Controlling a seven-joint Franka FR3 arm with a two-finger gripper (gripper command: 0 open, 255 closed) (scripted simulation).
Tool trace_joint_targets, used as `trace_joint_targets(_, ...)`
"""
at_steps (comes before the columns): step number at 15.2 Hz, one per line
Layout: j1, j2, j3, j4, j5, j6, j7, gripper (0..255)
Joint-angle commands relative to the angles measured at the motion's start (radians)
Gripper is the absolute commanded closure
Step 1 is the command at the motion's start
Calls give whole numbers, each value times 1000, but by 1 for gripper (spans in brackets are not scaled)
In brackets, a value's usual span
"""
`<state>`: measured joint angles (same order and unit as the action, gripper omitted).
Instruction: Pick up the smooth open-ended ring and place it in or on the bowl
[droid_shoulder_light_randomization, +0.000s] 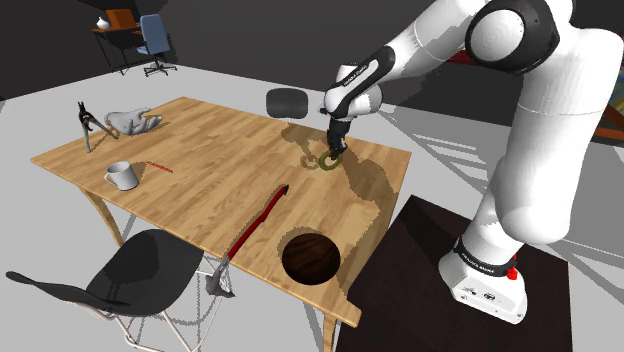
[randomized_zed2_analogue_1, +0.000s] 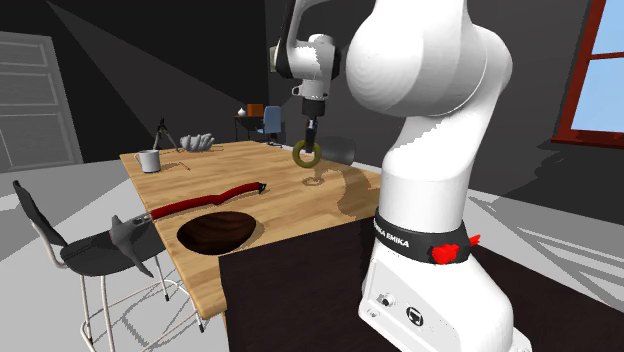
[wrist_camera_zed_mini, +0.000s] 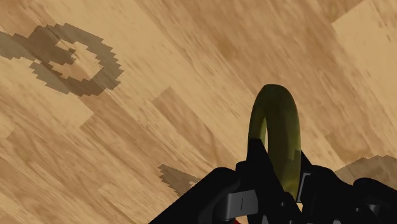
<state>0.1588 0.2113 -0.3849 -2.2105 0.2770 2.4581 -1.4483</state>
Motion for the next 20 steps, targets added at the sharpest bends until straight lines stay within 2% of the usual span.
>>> trace_joint_targets(1,35,-43,7,-56,-24,23,54,255)
trace_joint_targets(9,152,-208,68,-250,-135,89,308,255)
trace_joint_targets(20,277,-347,239,-396,-222,120,673,255)
